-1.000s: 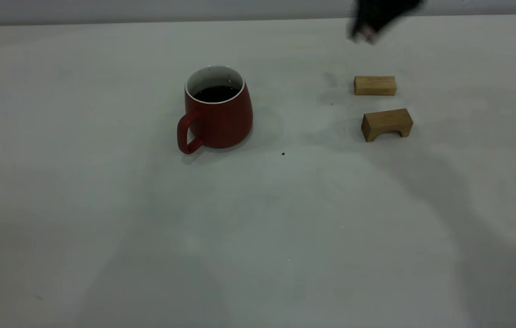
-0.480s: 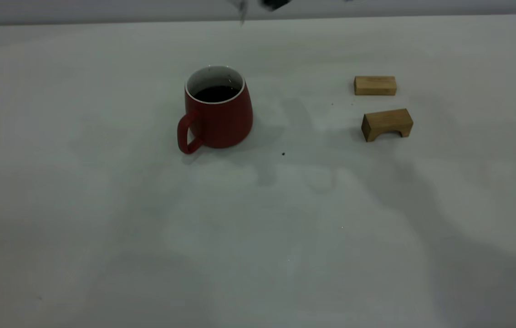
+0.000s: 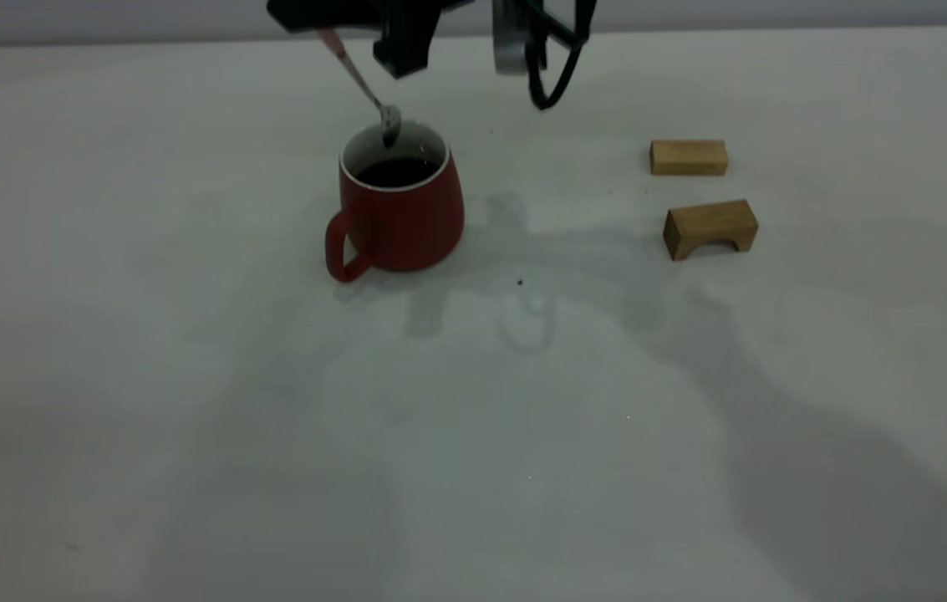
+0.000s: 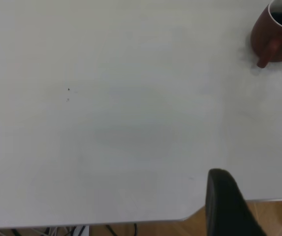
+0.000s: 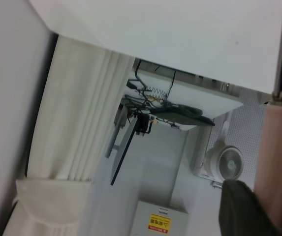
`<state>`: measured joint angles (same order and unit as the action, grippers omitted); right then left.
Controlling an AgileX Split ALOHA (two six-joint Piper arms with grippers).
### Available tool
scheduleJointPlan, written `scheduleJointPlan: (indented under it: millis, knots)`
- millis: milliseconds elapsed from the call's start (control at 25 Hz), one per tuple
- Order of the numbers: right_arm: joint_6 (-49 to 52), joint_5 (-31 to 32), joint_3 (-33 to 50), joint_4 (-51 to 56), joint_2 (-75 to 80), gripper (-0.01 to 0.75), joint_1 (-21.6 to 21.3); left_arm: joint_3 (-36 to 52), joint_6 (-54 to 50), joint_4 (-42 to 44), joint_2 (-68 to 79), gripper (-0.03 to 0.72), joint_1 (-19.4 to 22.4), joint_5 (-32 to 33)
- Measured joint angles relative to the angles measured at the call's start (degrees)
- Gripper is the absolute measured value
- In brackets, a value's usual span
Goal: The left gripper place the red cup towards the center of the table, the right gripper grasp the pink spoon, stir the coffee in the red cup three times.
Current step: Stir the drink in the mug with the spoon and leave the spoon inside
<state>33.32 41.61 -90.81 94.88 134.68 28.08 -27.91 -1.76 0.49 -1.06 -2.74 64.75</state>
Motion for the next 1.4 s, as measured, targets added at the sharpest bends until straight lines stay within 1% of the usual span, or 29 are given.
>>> scheduleJointPlan:
  millis: [280,360,520,600,680,840,920,1000,1080,1200,1280,1400]
  knots:
    - [0.1,-1.1,-1.5,2.4,6.1,0.133,0.0,0.0,0.0,0.0,0.0,0.363,0.0,0.0]
    - [-0.1,-0.4,-2.4,3.3,7.6,0.133,0.0,0.0,0.0,0.0,0.0,0.363,0.0,0.0]
    - [-4.6,1.1,-5.5,4.5,9.7,0.133,0.0,0.0,0.0,0.0,0.0,0.363,0.0,0.0]
    - [-5.2,1.4,-6.0,4.3,9.7,0.133,-0.4,0.0,0.0,0.0,0.0,0.363,0.0,0.0]
    - [-2.8,1.7,-6.3,2.2,9.7,0.133,-1.2,0.0,0.0,0.0,0.0,0.363,0.0,0.0]
    - [7.8,2.5,-6.3,-4.1,9.7,0.133,-3.5,0.0,0.0,0.0,0.0,0.363,0.0,0.0]
    - [11.6,2.8,-6.3,-5.9,9.7,0.133,-3.6,0.0,0.0,0.0,0.0,0.363,0.0,0.0]
    - [12.4,3.0,-6.3,-6.3,9.7,0.133,-2.8,0.0,0.0,0.0,0.0,0.363,0.0,0.0]
    - [9.5,3.0,-6.3,-4.7,9.7,0.133,-1.7,0.0,0.0,0.0,0.0,0.363,0.0,0.0]
    - [0.3,2.7,-6.3,-0.8,9.7,0.133,-0.6,0.0,0.0,0.0,0.0,0.363,0.0,0.0]
    - [-5.2,2.7,-6.3,0.6,9.7,0.133,-0.7,0.0,0.0,0.0,0.0,0.363,0.0,0.0]
    - [-6.3,2.5,-6.3,-0.1,9.7,0.133,-2.2,0.0,0.0,0.0,0.0,0.362,0.0,0.0]
